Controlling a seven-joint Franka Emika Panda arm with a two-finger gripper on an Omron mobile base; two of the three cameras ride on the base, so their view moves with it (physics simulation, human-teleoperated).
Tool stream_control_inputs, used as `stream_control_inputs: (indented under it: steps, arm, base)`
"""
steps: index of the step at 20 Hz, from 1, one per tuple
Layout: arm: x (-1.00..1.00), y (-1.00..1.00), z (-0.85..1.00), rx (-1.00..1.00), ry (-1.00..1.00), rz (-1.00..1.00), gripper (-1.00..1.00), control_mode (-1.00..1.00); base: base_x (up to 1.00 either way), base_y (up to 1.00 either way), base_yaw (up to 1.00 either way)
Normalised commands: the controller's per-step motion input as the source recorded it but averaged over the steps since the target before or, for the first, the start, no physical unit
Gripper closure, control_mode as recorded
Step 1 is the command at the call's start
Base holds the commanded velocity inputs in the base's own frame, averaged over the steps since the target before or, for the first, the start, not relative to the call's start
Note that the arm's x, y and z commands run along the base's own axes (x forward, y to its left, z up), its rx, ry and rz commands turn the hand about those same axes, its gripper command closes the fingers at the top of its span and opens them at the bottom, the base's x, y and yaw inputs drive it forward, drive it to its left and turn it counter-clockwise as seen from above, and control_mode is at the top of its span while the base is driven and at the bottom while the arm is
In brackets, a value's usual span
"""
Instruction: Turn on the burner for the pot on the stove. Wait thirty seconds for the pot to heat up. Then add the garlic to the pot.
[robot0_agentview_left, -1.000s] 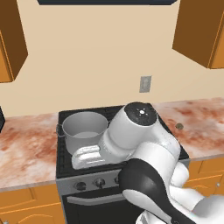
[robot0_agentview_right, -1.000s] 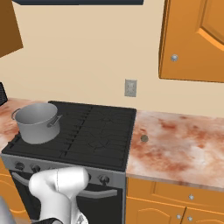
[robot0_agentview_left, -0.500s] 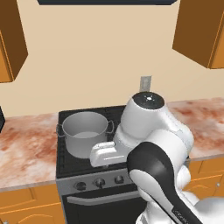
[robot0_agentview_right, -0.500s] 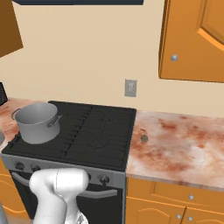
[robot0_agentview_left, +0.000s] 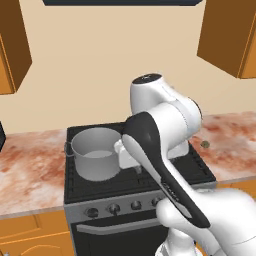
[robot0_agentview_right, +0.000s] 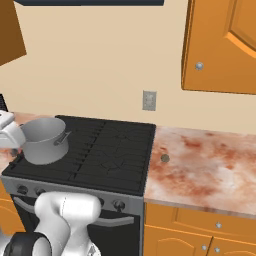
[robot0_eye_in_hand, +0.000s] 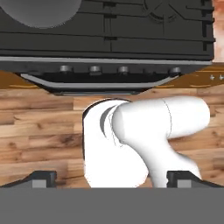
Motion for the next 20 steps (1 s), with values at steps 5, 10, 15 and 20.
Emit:
stream_control_inputs:
  steps: [5, 10, 15, 20]
  arm:
    - [0.47, -0.58, 0.0, 0.08, 0.04, 0.01, -1.0, -1.0]
    - [0.43, -0.24, 0.0, 0.0, 0.01, 0.0, -1.0, -1.0]
    - [0.43, -0.46, 0.0, 0.02, 0.11, 0.0, -1.0, -1.0]
    - [0.56, -0.63, -0.05, 0.01, 0.06, 0.0, -1.0, -1.0]
  base:
    - [0.0, 0.0, 0.0]
    - [0.0, 0.0, 0.0]
    - [0.0, 0.0, 0.0]
    - [0.0, 0.0, 0.0]
